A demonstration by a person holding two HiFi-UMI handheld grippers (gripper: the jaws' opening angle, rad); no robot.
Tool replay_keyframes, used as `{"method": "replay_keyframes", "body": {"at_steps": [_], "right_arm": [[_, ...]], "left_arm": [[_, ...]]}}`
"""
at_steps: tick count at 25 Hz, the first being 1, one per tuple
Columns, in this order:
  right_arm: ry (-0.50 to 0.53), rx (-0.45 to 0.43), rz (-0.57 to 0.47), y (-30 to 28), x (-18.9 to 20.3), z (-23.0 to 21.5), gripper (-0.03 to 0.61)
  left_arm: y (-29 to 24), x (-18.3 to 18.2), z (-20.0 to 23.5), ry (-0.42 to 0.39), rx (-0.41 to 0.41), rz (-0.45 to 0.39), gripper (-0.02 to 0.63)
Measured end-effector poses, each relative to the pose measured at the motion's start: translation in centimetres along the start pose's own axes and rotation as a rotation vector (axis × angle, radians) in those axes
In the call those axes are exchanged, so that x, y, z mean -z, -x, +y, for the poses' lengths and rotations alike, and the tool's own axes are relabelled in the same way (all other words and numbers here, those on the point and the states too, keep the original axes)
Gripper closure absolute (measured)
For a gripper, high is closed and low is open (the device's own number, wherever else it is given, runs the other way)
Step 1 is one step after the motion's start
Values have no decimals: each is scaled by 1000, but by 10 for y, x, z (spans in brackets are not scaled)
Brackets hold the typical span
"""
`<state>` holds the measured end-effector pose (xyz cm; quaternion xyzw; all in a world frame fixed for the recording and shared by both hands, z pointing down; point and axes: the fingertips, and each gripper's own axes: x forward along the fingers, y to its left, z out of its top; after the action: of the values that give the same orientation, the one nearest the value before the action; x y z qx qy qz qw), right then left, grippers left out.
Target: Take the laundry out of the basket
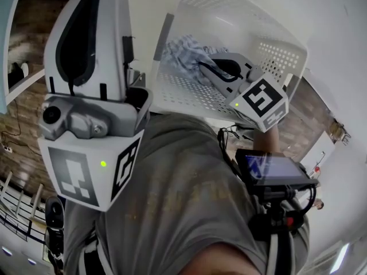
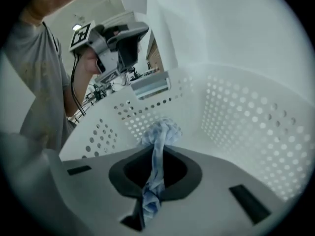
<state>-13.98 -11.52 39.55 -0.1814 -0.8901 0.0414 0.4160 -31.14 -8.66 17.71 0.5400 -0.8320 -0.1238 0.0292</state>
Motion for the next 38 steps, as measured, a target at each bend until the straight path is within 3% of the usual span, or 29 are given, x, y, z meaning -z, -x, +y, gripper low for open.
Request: {"method": "replay_keyframes", "body": {"at_steps": [8,12,19,27,33,38], "right_arm": [[-54,110,-353,32,-64,-36,552],[-67,183,-517,60,-98,-53,552],[-25,297,-791,116,-165,-65,552],[61,341,-861,167,-195,-51,552],[67,344,-928,187,-196,-43,554],[105,326,-979,169,-218,12,554]], "left_arm": [[0,-3,-11,-43,81,-17,606],[-1,0,-20,-10,119,-1,606],[4,6,-8,-64,94,11,606],[0,-2,-10,-64,94,-34,606],[-2,0,-11,-74,103,-29,606],[36,-23,12,-93,115,-65,606]]}}
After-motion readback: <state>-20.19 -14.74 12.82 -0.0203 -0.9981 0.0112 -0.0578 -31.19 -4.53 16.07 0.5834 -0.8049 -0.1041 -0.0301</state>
